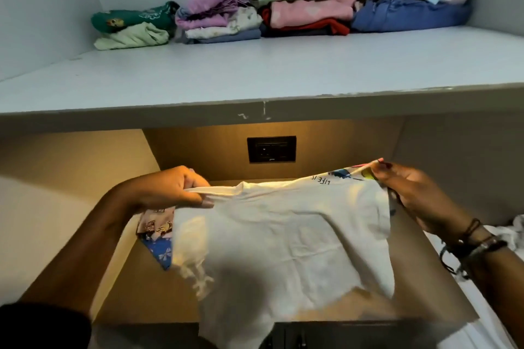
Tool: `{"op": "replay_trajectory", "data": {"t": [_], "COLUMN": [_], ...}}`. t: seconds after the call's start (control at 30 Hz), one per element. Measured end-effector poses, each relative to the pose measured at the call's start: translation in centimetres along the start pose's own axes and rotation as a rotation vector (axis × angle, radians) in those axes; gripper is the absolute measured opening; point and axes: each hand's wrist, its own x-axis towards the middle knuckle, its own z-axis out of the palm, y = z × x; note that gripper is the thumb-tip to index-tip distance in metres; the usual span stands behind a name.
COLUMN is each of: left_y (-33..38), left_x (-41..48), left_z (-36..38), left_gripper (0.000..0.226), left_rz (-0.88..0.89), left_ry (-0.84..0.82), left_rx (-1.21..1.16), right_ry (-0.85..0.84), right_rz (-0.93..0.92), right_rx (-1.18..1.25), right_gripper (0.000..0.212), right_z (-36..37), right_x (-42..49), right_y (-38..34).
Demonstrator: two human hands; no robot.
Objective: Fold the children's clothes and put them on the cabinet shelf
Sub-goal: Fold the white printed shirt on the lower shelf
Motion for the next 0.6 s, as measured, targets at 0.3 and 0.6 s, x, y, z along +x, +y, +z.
{"op": "replay_trajectory", "data": {"t": [0.3, 0.6], "left_y": [-3.5, -7.5], "left_x": [15.3, 11.5], "left_z": [4.2, 13.7], "left_gripper": [0.013, 0.028], "left_rz": [-0.143, -0.049], "left_ry": [0.332, 0.385], "left_rx": [0.343, 0.454], "right_ry": [0.144, 0.009], "right_rz": [0.18, 0.192], "right_rx": [-0.244, -0.435], "right_gripper": [0.013, 0.019], "right_z": [-0.3, -0.6], "right_x": [8.9, 1.0], "right_y": [9.9, 13.9]}}
